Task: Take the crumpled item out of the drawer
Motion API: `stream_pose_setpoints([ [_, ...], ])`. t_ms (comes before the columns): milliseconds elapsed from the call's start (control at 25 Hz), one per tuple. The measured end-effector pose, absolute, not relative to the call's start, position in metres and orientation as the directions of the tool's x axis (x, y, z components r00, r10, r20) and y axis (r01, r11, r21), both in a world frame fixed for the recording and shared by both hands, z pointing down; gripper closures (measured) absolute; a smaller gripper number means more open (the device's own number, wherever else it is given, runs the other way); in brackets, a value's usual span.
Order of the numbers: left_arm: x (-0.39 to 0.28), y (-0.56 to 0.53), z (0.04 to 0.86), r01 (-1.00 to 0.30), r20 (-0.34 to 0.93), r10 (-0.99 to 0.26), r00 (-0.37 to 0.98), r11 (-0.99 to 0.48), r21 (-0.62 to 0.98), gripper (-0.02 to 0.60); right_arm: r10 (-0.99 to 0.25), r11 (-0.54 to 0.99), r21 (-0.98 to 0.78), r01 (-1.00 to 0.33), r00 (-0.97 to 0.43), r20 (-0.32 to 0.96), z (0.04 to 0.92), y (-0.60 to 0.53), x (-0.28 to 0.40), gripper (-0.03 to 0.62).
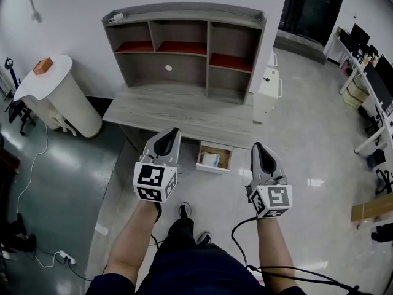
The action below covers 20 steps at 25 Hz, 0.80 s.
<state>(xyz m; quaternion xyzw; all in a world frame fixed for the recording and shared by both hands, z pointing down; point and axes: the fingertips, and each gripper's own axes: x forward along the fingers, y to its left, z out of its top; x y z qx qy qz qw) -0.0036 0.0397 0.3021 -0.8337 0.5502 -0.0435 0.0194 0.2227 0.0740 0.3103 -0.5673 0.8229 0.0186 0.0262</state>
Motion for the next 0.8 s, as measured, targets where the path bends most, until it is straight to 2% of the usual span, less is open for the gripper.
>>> stream_pose_setpoints([
  [800, -0.011, -0.084, 0.34, -0.902, 0.098, -0.898, 0.429, -0.432, -0.011, 0.577, -0.938, 0.346, 0.022, -0.938, -0.345, 0.045, 0.346, -0.032, 0.205, 0.588],
])
